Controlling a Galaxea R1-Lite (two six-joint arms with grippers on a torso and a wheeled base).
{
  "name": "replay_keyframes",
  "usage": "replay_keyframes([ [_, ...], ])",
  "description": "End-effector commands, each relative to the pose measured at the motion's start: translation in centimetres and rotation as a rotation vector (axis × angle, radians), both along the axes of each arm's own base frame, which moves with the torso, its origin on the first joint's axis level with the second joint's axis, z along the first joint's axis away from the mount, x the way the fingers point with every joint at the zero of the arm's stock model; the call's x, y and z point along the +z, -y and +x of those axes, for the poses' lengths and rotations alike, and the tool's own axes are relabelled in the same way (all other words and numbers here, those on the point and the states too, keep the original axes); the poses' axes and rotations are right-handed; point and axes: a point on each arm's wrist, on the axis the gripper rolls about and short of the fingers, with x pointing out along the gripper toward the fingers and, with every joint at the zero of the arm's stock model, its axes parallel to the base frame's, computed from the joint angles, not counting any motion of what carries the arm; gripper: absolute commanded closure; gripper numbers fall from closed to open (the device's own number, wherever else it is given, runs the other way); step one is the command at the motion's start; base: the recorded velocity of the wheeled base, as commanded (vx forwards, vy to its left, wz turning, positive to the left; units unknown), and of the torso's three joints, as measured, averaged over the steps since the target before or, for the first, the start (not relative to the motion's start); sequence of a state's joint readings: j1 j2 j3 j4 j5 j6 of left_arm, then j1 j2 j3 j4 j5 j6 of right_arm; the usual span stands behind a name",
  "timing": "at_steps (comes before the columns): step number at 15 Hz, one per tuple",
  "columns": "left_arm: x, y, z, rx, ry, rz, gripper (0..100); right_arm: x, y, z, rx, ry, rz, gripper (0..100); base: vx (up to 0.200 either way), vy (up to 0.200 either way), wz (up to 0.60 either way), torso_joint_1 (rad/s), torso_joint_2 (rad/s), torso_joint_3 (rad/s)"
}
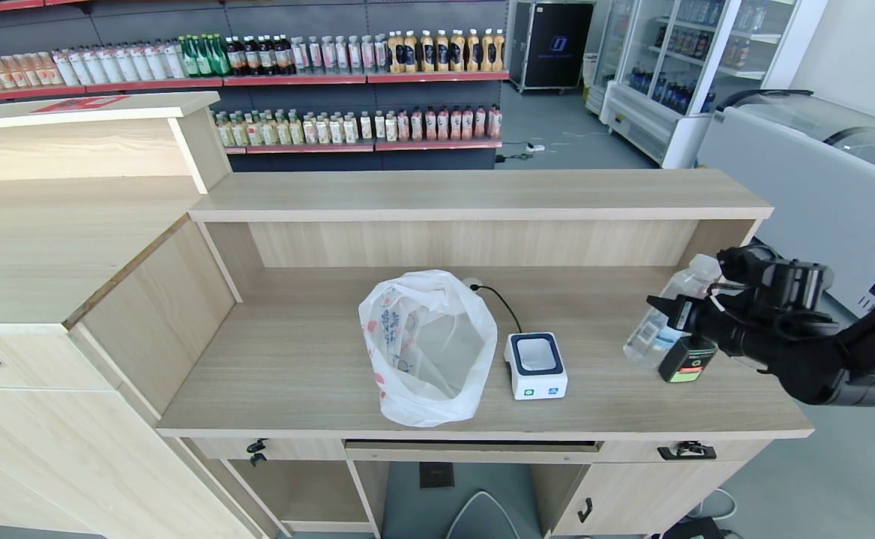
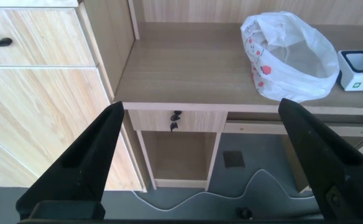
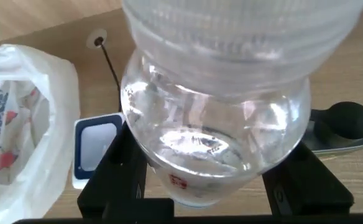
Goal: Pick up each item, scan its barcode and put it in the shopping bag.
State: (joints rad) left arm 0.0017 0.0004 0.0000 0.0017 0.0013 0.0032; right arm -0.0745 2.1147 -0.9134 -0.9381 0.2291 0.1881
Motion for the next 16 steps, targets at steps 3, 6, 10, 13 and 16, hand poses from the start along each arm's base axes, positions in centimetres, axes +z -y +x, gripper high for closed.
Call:
replay_keyframes([
  [3,0.0,0.0,0.0,0.0,0.001,0.0,0,9.5,-0.9,-6.3,0.203,0.034,0.18,100,0.0,0.0,0.0,0.0,0.0,0.0],
  [6,0.0,0.0,0.0,0.0,0.001,0.0,0,11.5,-1.5,-9.6,0.36,0.065,0.211,100,0.0,0.0,0.0,0.0,0.0,0.0],
  [10,0.0,0.0,0.0,0.0,0.001,0.0,0,14.7,-3.1,-14.0,0.561,0.083,0.311,100,0.0,0.0,0.0,0.0,0.0,0.0],
  [13,0.0,0.0,0.0,0.0,0.001,0.0,0,16.8,-4.9,-18.2,0.7,0.091,0.35,100,0.0,0.0,0.0,0.0,0.0,0.0],
  [16,0.0,0.0,0.0,0.0,0.001,0.0,0,18.5,-6.6,-22.3,0.856,0.09,0.369,100,0.0,0.0,0.0,0.0,0.0,0.0],
])
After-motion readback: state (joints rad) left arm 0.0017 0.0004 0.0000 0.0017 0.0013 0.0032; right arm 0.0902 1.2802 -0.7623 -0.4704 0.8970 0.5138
